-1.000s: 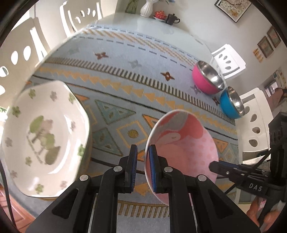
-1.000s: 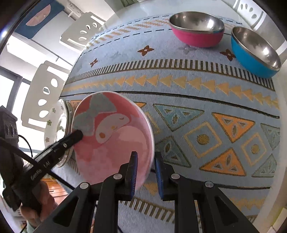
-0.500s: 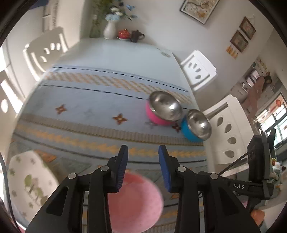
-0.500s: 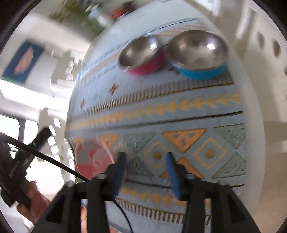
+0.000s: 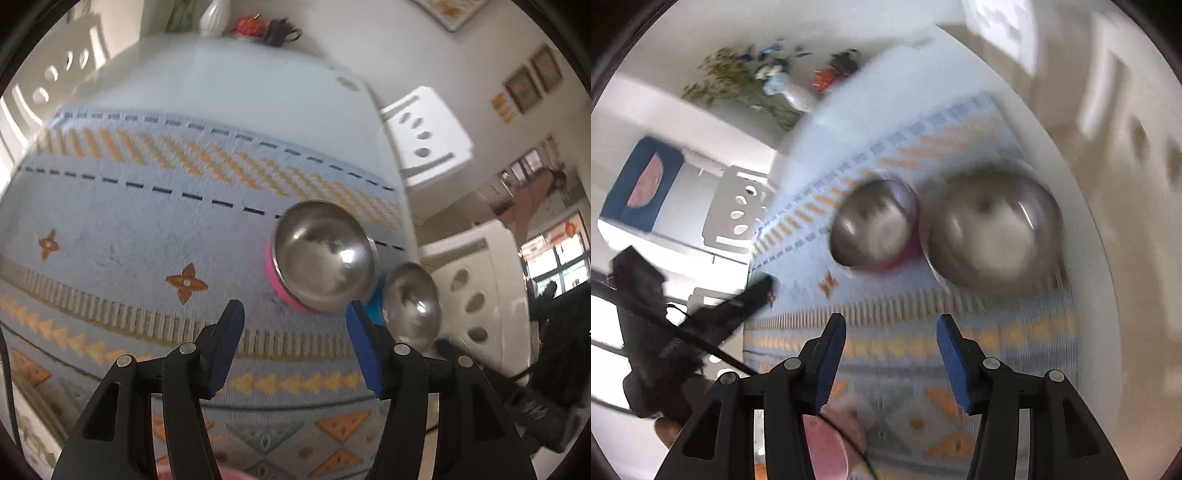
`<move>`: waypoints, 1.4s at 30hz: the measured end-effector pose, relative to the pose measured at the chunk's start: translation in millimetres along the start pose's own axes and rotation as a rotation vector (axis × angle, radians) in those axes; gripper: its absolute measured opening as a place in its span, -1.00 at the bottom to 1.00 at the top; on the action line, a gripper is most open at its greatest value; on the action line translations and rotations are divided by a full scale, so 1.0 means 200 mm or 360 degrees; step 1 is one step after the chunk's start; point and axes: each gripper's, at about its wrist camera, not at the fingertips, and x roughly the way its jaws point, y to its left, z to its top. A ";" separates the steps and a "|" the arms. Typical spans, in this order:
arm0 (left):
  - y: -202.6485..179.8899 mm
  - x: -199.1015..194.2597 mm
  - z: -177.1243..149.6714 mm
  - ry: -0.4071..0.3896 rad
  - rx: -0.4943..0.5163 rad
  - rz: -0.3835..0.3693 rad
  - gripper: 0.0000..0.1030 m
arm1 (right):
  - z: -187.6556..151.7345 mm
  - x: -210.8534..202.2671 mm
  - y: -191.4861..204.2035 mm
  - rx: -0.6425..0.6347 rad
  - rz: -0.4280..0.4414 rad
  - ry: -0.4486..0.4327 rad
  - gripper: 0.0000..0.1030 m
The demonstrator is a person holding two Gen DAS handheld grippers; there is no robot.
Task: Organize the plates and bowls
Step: 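Grasp the rim of the pink-outside steel bowl with the left gripper, then carry the pink steel bowl into the pink bowl and open the left gripper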
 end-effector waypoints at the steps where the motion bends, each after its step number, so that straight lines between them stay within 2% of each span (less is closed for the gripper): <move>1: 0.01 0.04 0.02 0.0014 -0.0018 0.0009 0.07 | 0.08 0.03 0.02 -0.0063 -0.0048 -0.0038 0.00; 3: 0.03 0.12 0.05 0.0049 -0.0055 0.0010 0.07 | 0.21 0.14 0.05 -0.0153 -0.0180 -0.0025 0.02; 4: 0.03 0.16 0.06 0.0068 -0.0068 0.0007 0.07 | 0.29 0.23 0.05 -0.0199 -0.0214 0.0030 0.01; 6: 0.04 0.24 0.08 0.0100 -0.0094 0.0018 0.07 | 0.37 0.34 0.05 -0.0248 -0.0233 0.0105 0.01; 9: 0.07 0.35 0.10 0.0158 -0.0142 0.0032 0.07 | 0.46 0.52 0.05 -0.0339 -0.0337 0.0227 0.01; 13: 0.08 0.45 0.11 0.0218 -0.0200 0.0016 0.07 | 0.50 0.69 0.00 -0.0367 -0.0370 0.0372 0.01; 17: 0.07 0.52 0.11 0.0260 -0.0183 0.0004 -0.02 | 0.50 0.81 -0.03 -0.0405 -0.0314 0.0493 0.01; 18: 0.06 0.54 0.11 0.0271 -0.0178 -0.0008 -0.07 | 0.49 0.83 -0.02 -0.0431 -0.0308 0.0507 -0.01; 19: 0.05 0.56 0.11 0.0288 -0.0175 -0.0018 -0.17 | 0.49 0.85 -0.01 -0.0469 -0.0304 0.0516 -0.20; 21: 0.05 0.59 0.11 0.0317 -0.0176 -0.0042 -0.37 | 0.47 0.87 0.01 -0.0510 -0.0313 0.0544 -0.43; 24: 0.04 0.59 0.12 0.0311 -0.0150 -0.0016 -0.46 | 0.45 0.87 0.02 -0.0580 -0.0345 0.0516 -0.49; 29: 0.08 0.51 0.12 0.0258 -0.0164 -0.0030 -0.52 | 0.42 0.85 0.07 -0.0570 -0.0308 0.0497 -0.49; 35: 0.13 0.26 0.10 0.0136 -0.0209 -0.0041 -0.52 | 0.33 0.69 0.20 -0.0515 -0.0264 0.0436 -0.49; 42: 0.18 -0.10 -0.09 0.0006 -0.0264 -0.0062 -0.52 | 0.13 0.43 0.35 -0.0381 -0.0102 0.0413 -0.49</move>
